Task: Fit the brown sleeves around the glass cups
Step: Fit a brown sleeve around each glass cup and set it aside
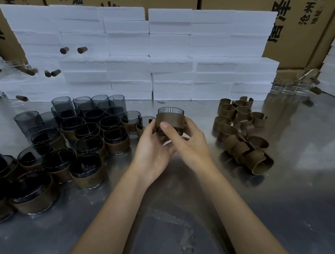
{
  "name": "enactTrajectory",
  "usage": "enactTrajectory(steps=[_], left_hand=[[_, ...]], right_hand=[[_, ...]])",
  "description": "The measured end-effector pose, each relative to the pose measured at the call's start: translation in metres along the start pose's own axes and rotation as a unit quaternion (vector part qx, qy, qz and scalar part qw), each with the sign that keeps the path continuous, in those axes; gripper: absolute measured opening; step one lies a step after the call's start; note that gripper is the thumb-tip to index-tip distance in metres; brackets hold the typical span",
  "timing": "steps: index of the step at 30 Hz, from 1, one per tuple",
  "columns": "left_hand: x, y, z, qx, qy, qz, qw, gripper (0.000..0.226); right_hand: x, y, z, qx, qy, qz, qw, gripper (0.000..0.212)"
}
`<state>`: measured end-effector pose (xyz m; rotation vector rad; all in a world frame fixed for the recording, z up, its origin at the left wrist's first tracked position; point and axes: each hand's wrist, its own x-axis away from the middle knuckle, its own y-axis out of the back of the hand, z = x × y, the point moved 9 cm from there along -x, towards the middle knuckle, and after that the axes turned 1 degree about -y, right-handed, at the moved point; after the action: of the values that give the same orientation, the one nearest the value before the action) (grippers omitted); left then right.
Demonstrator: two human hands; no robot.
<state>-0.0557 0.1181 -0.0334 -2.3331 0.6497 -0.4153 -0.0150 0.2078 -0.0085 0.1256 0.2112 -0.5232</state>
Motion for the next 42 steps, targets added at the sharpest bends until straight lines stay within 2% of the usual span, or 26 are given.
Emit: enactTrajectory(steps=[3,6,13,17,19,21,24,27,32,36,38,39,42], left_hand=[[-0.003,0.005,-0.005,-0.081,-0.038,-0.037,0.995,0.051],[-0.007,0.010,-0.016,-0.147,-0.078,-0.048,0.985,0.038],[-0.012,0.016,-0.022,-0.137,-0.099,-0.056,0.984,0.029],[-0.007,0.019,-0.032,-0.180,-0.156,-0.083,0.968,0.019],[-0.004,0.020,-0.037,-0.244,-0.189,-0.104,0.946,0.014],[-0.002,0.018,-0.040,-0.330,-0.211,-0.118,0.913,0.021],[0.002,0.015,-0.041,-0.459,-0.223,-0.131,0.850,0.029],[0.005,0.014,-0.045,-0.540,-0.244,-0.150,0.792,0.030],[0.006,0.016,-0.048,-0.576,-0.244,-0.159,0.764,0.031],[0.014,0.020,-0.060,-0.577,-0.285,-0.191,0.741,0.028],[0.021,0.018,-0.068,-0.564,-0.320,-0.205,0.733,0.025],[0.025,0.017,-0.074,-0.552,-0.340,-0.212,0.732,0.023],[0.028,0.019,-0.095,-0.509,-0.368,-0.234,0.743,0.021]], right_hand=[[0.003,0.008,0.004,0.145,0.038,-0.064,0.987,0.078],[0.007,0.013,0.010,0.258,0.086,-0.104,0.957,0.078],[0.008,0.011,0.012,0.257,0.111,-0.103,0.955,0.080],[0.005,0.007,0.003,0.229,0.091,-0.071,0.966,0.078],[0.002,0.004,-0.007,0.196,0.052,-0.045,0.978,0.077],[0.000,0.003,-0.018,0.189,0.014,-0.030,0.981,0.075],[0.000,0.003,-0.026,0.242,-0.011,-0.023,0.970,0.070],[0.000,0.001,-0.030,0.289,-0.013,-0.010,0.957,0.067],[-0.004,-0.002,-0.034,0.328,0.006,-0.005,0.945,0.072],[-0.005,-0.009,-0.038,0.363,0.010,0.043,0.931,0.085],[-0.006,-0.010,-0.038,0.336,0.009,0.055,0.940,0.080],[-0.006,-0.008,-0.037,0.286,-0.001,0.047,0.957,0.074],[-0.011,0.014,-0.039,0.080,-0.050,-0.042,0.995,0.047]])
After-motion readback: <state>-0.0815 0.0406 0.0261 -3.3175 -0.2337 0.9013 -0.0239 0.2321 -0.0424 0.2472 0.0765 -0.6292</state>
